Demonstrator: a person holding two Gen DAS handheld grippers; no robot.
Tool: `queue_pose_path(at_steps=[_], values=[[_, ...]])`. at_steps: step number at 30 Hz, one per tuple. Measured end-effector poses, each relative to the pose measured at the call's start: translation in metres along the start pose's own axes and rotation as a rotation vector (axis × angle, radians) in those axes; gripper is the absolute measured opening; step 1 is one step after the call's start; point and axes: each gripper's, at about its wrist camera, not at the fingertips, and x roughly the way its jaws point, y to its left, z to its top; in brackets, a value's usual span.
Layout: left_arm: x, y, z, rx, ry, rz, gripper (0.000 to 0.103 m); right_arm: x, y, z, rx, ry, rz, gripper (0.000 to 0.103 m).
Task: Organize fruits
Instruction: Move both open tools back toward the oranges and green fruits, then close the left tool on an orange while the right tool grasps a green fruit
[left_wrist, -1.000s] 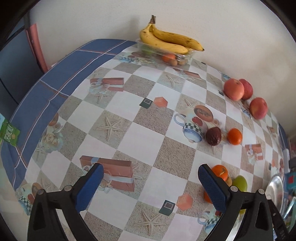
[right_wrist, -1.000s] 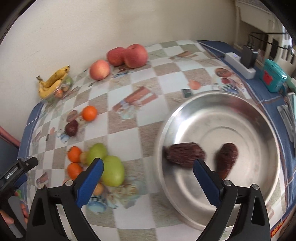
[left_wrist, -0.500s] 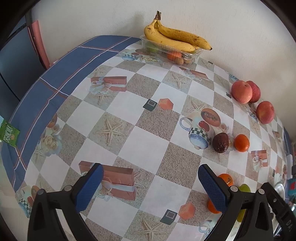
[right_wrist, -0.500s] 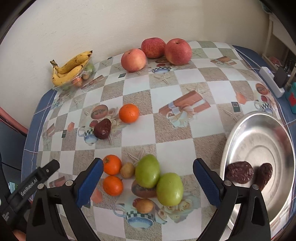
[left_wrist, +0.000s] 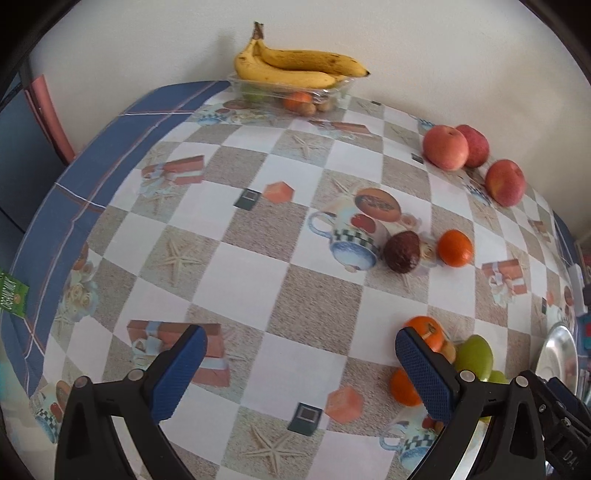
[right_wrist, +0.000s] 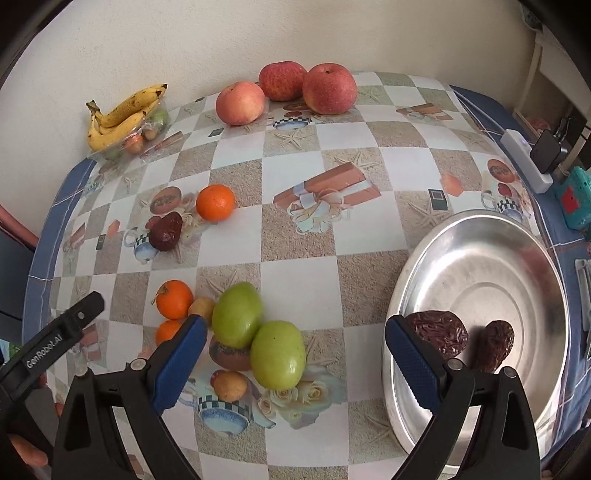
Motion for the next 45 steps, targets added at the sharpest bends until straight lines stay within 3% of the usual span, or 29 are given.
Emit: queue_pose_path(at_steps=[9,12,20,23,27,33,39,45], values=[[0.012,-0.022,-0.008,0.048,0.097,-0.089,0.103,0.006,0.002,-0.006,-0.018,0.051,0.007,0.097],[0.017,-0.025,-0.011,0.051,0.114,-0.075,0.103,0.015,0.005,-0.009,-0.026,0.085,0.018,0.097],[0.023,-0.025,-0.010,0.035,0.142,-0.109,0.103,0.022,0.000,-0.011,0.008,0.109,0.030,0.097],[0.028,-0.026,-0.009,0.012,0.171,-0.159,0.103,0.024,-0.005,-0.011,0.031,0.120,0.033,0.097],[0.033,-0.027,-0.011,-0.016,0.210,-0.233,0.103,0.017,-0.010,-0.009,0.059,0.094,0.053,0.097],[0.039,-0.038,-0.015,0.014,0.234,-0.225,0.102,0.008,-0.017,-0.005,0.087,0.060,0.042,0.097],[0.041,-0.049,-0.020,0.072,0.244,-0.221,0.087,0.007,-0.015,-0.005,0.083,0.057,0.046,0.097],[0.039,-0.056,-0.021,0.082,0.251,-0.267,0.056,0.008,-0.017,-0.005,0.092,0.059,0.039,0.097]])
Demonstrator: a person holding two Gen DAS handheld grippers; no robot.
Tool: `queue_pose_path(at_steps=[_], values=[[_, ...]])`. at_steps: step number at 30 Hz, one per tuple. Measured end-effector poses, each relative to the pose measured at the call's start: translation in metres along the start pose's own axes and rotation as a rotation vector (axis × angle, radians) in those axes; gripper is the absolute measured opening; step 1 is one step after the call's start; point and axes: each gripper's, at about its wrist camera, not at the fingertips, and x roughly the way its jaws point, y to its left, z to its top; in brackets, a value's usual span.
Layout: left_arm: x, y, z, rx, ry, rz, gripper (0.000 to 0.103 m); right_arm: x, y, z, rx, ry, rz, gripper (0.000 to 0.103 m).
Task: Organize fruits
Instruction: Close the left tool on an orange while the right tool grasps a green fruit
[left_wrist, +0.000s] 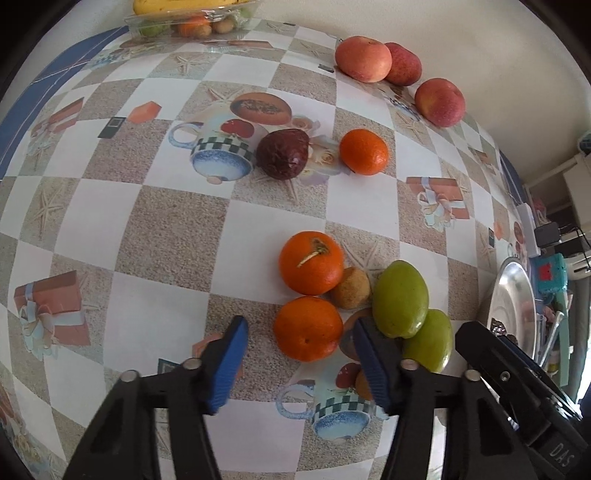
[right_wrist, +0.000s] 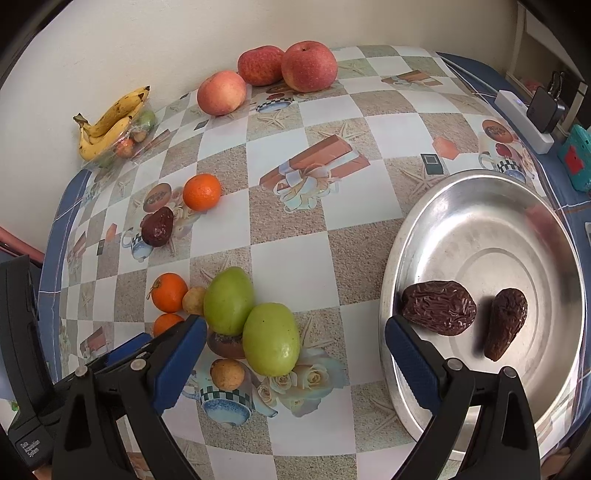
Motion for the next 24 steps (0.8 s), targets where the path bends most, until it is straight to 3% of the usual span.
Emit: queue_pose_path(at_steps=[2,4,8,15,16,19,24], values=[[0.001,-0.001,-0.001,-0.003,0.008,-0.014,0.045,0.000,0.000,0.000,-0.002,-0.001,0.000,0.097],[0.000,-0.001,-0.001,-0.004,0.010,-0.015,0.041,0.000,0.000,0.000,-0.004,0.000,-0.001,0.097],[0.000,0.004,-0.002,-0.039,0.011,-0.027,0.040,0.001,0.001,0.000,-0.008,0.001,0.004,0.097],[-0.010,0.025,0.002,-0.118,-0.027,0.023,0.040,0.002,0.017,-0.003,-0.089,-0.028,0.024,0.096],[-0.010,0.028,0.002,-0.129,-0.027,0.019,0.040,0.003,0.020,-0.004,-0.102,-0.027,0.020,0.091],[-0.011,0.033,0.002,-0.149,-0.025,0.012,0.040,0.008,0.025,-0.007,-0.126,-0.012,0.027,0.063],[-0.012,0.033,0.001,-0.152,-0.025,0.009,0.040,0.017,0.028,-0.013,-0.141,0.022,0.016,0.051]])
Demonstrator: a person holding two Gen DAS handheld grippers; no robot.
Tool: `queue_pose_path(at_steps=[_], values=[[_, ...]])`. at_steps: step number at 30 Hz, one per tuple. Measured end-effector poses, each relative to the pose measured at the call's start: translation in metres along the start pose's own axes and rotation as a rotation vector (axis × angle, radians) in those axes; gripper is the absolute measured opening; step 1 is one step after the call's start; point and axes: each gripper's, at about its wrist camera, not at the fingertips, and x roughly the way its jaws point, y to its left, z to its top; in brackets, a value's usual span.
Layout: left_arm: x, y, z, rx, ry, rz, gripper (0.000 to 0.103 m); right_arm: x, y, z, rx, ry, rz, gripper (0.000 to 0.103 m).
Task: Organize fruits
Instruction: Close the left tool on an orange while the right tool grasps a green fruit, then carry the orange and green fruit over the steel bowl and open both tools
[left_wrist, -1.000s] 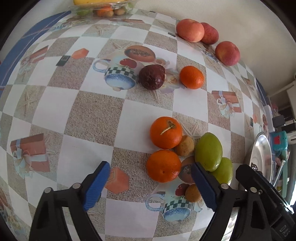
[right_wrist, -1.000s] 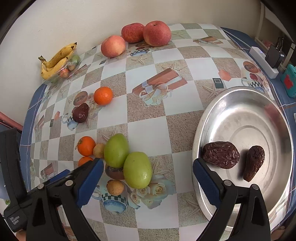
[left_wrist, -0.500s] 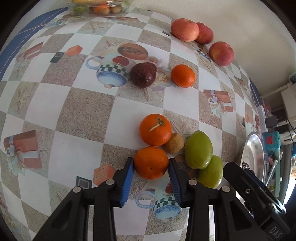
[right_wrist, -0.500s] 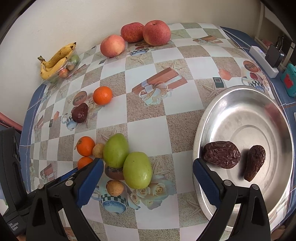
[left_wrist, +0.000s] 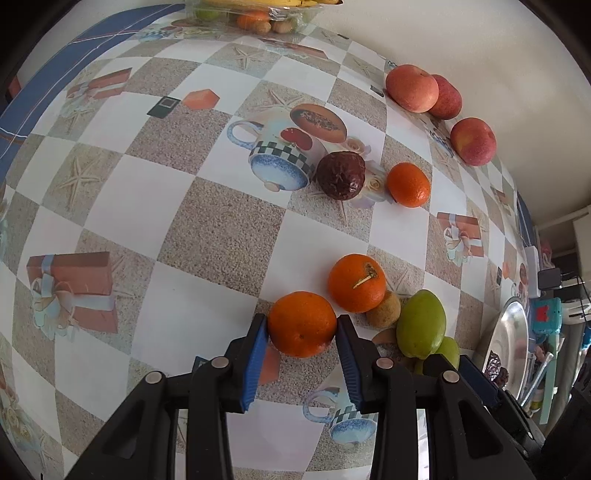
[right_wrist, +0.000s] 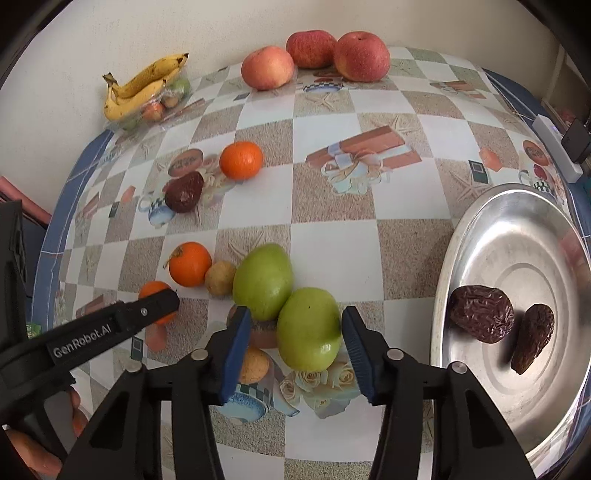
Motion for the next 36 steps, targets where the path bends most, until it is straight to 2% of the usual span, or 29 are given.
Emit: queue_pose_path(at_steps=[4,12,15,19,26,36], values=[[-0.001,0.000,0.000,-0.003,0.000,0.000,0.040,0.004,-0.002,-0.002,-0.002,0.009,-0.018,0.050],[0.000,0.001,0.000,-0.013,0.004,0.003,0.040,0.008,-0.011,-0.003,0.042,0.037,0.020,0.050],[0.000,0.001,0.001,-0.014,0.008,0.004,0.040,0.006,-0.012,-0.003,0.044,0.028,0.011,0.044],[-0.001,0.002,0.001,-0.021,0.005,0.004,0.040,0.005,-0.011,-0.002,0.043,0.020,0.006,0.043],[-0.011,-0.002,0.002,-0.009,-0.029,-0.010,0.040,-0.017,-0.014,0.003,0.063,-0.065,0.038,0.043],[-0.027,-0.022,0.000,0.049,-0.079,-0.047,0.040,-0.031,-0.023,0.005,0.094,-0.105,0.054,0.043]])
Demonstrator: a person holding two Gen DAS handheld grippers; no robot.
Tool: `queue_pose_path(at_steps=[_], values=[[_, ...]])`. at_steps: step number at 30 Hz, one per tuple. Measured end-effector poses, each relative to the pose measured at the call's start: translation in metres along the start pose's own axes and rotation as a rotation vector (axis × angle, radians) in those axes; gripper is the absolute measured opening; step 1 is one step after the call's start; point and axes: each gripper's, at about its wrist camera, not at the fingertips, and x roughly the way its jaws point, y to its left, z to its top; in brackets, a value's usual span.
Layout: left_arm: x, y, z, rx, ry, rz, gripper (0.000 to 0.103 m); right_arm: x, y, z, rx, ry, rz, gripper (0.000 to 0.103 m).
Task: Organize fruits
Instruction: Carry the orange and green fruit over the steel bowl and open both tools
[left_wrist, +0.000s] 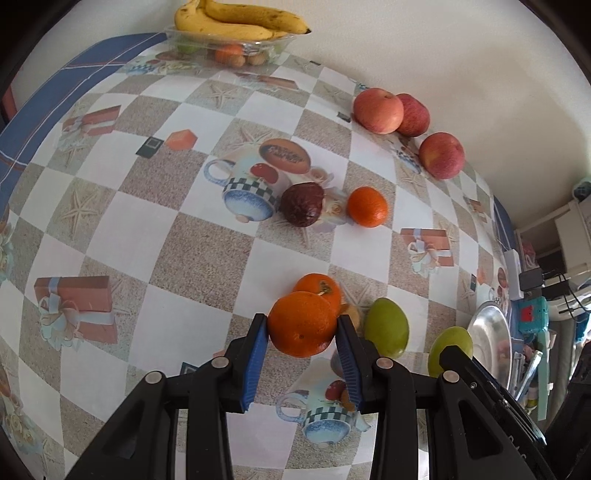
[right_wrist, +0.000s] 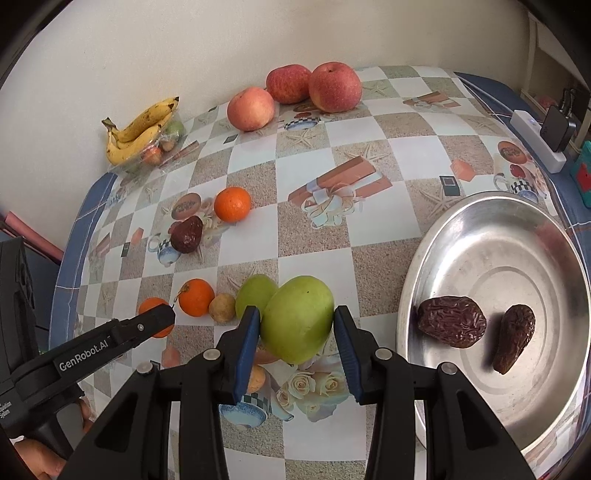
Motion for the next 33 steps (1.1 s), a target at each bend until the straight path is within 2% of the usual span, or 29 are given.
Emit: queue_pose_path(at_steps=[5,10,15,24,27,29,33], values=[[-0.002,-0.021,-0.005,0.060,-0.010,-0.019,0.040,-0.012,-0.016,0.003,0.036,-0.032,-0.025,0.043],[0.003,-0.057,-0.019,0.174,-0.004,-0.063,0.040,-0.029,-0.049,0.006,0.110,-0.079,-0.076,0.043],[0.011,-0.105,-0.045,0.333,0.007,-0.116,0.040,-0.048,-0.091,0.002,0.206,-0.123,-0.157,0.043],[0.022,-0.180,-0.097,0.600,0.013,-0.211,0.040,-0.073,-0.153,-0.014,0.367,-0.171,-0.214,0.043],[0.024,-0.190,-0.105,0.657,0.016,-0.225,0.043,-0.075,-0.163,-0.018,0.388,-0.168,-0.223,0.043],[0.024,-0.192,-0.108,0.673,0.017,-0.210,0.058,-0.073,-0.167,-0.020,0.403,-0.160,-0.237,0.044],[0.024,-0.187,-0.106,0.665,0.014,-0.193,0.060,-0.072,-0.166,-0.019,0.397,-0.160,-0.244,0.044]])
